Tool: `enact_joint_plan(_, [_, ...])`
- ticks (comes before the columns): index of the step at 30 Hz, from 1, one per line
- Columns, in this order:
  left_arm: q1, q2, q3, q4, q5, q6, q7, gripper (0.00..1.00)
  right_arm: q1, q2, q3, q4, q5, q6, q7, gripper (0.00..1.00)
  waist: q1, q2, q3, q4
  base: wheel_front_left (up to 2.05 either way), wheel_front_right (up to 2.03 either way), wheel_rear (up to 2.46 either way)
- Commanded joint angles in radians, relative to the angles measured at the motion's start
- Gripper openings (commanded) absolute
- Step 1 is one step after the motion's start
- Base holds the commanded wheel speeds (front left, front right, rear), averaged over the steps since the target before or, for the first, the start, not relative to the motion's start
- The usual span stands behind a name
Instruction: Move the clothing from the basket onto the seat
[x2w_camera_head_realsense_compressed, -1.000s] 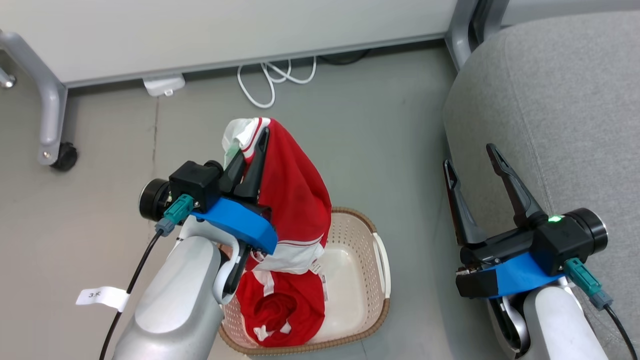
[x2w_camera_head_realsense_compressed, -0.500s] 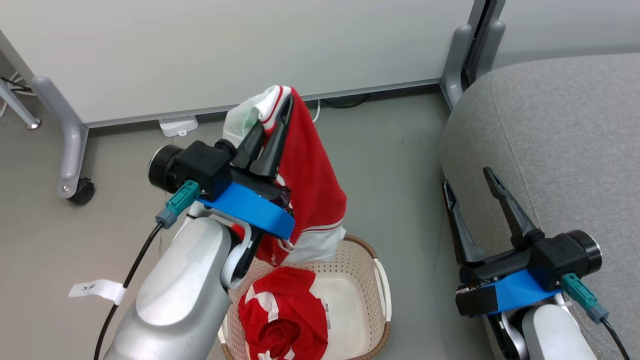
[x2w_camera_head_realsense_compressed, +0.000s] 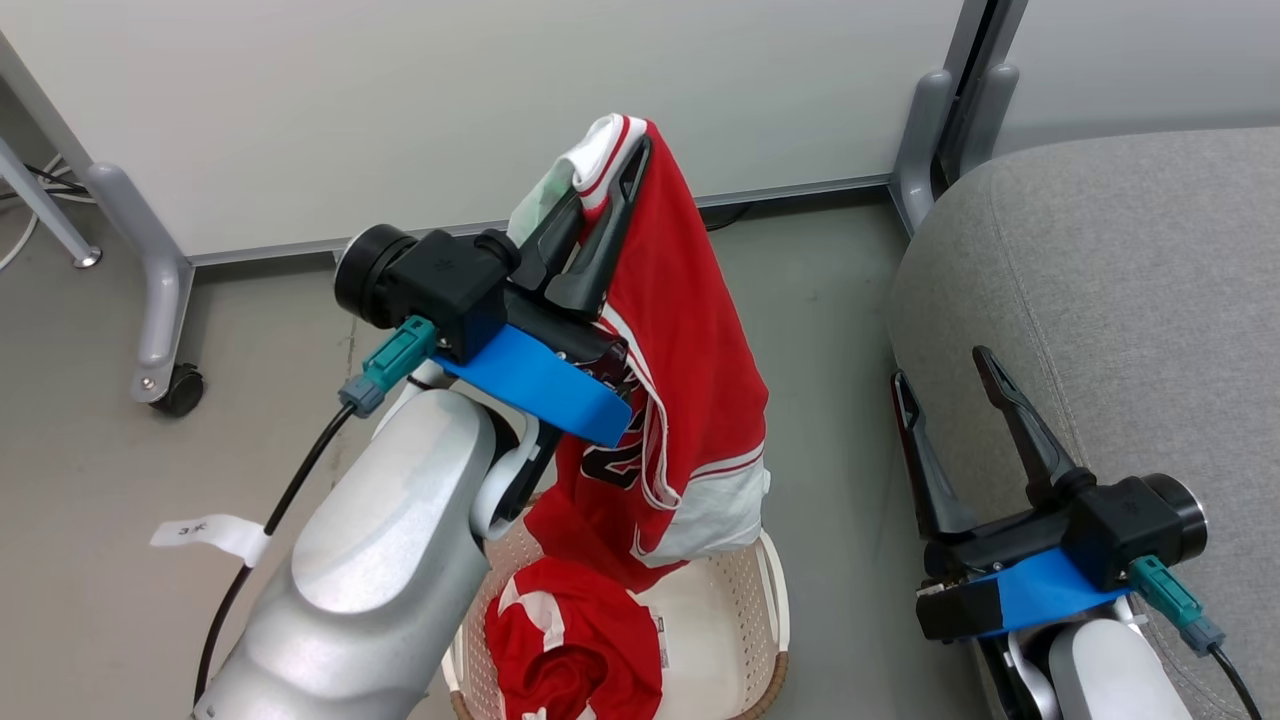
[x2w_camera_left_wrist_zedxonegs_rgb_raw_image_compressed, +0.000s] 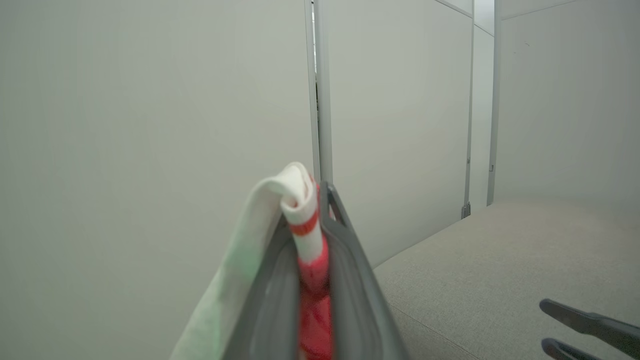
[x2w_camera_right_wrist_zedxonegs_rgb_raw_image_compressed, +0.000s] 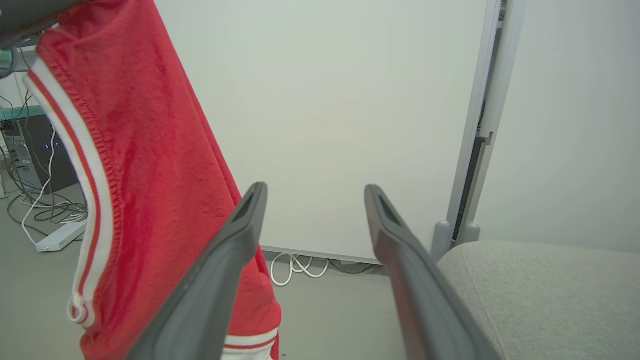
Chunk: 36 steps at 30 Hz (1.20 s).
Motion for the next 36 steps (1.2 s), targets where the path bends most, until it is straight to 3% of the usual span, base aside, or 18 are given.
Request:
enact_joint_plan(1, [-0.014,0.000,-0.003,0.000,-0.002,-0.001,-0.003,0.00,0.013,-0.003,-0.001,-0.004,0.004,0.000,-0.003,1.00,0.0000,-0.0001,0.001,0.000,0.00,0.00,0.00])
enact_joint_plan(11, [-0.032,-0.006,-0.017,0.011,-0.003,-0.001,-0.003,0.00,-0.013,-0.003,0.022,-0.017,-0.005,0.000,-0.003,1.00,0.0000,-0.0001,0.011,0.005,0.00,0.00,0.00])
enact_joint_plan(20, [-0.053,-0.019,-0.030,0.022,0.004,-0.001,-0.003,0.00,-0.100,-0.004,0.179,0.012,-0.012,0.000,-0.003,1.00,0.0000,-0.0001,0.025,0.014,0.00,0.00,0.00])
enact_joint_plan(29, [-0.078,-0.043,-0.057,0.024,0.004,-0.001,-0.003,0.00,-0.210,-0.004,0.304,0.136,0.008,0.000,-0.003,1.00,0.0000,-0.0001,0.031,0.038,0.00,0.00,0.00])
enact_joint_plan(36, [-0.097,-0.060,-0.088,0.015,-0.005,0.000,-0.003,0.00,-0.290,-0.003,0.329,0.269,-0.033,0.000,-0.003,1.00,0.0000,-0.0001,0.032,0.065,0.00,0.00,0.00])
